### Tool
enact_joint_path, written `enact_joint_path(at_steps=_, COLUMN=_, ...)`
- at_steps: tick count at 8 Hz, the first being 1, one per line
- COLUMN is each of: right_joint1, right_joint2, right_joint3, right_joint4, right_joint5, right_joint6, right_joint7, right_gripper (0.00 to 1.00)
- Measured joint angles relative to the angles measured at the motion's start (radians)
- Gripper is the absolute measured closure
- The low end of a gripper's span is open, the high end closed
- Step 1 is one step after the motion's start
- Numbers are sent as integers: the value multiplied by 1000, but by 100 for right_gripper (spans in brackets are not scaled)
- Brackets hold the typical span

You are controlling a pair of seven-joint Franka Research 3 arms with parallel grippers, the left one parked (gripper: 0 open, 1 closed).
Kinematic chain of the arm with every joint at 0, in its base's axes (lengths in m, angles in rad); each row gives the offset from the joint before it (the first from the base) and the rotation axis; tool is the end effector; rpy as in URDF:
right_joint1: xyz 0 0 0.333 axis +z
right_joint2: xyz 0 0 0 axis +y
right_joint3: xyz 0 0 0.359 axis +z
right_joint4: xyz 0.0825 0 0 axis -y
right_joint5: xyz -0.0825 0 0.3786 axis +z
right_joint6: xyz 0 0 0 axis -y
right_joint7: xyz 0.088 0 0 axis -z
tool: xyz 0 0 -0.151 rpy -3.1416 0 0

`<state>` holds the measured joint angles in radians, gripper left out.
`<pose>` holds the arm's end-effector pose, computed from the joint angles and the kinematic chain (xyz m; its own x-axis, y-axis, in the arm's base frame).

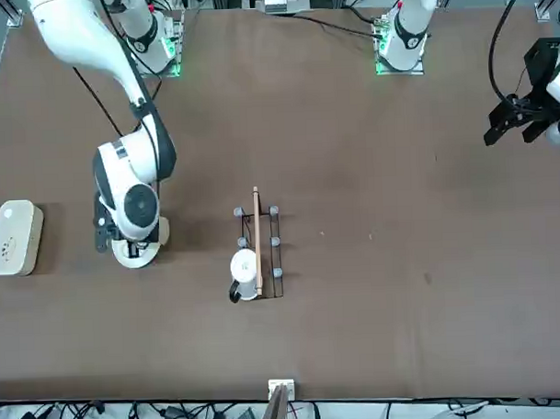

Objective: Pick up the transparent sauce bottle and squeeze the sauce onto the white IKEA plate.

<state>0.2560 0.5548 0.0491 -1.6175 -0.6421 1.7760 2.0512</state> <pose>0.6493 0.1189 0.2949 0.1192 -0.7821 0.6116 -0.9881 -0.0333 0.1500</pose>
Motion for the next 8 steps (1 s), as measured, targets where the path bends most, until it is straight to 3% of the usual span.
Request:
enact_joint_path(at_steps=6, right_joint1=41, right_joint2=2, right_joint3=-6, right_joint4=9, right_joint5=-383, right_joint6=-436, right_joint7=109, right_gripper=55)
enact_joint_path(at_steps=8, right_joint1=26, right_joint2=-2, right_joint3=-28, right_joint4=-100, right_joint5=-448, right_joint6=-470, right_joint7=236, right_gripper=55)
